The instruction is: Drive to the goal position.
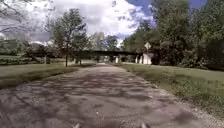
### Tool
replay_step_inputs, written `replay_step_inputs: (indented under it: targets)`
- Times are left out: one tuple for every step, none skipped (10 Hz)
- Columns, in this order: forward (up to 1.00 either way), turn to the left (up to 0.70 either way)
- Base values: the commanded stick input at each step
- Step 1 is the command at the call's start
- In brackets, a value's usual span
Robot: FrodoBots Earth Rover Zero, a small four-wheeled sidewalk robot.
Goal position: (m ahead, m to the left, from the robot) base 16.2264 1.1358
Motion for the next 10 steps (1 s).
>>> replay_step_inputs:
  targets:
    - [1.0, 0.0]
    - [1.0, 0.0]
    - [1.0, 0.0]
    - [1.0, 0.0]
    - [1.0, 0.0]
    - [1.0, 0.0]
    - [1.0, 0.0]
    - [1.0, 0.0]
    - [1.0, 0.0]
    - [1.0, 0.0]
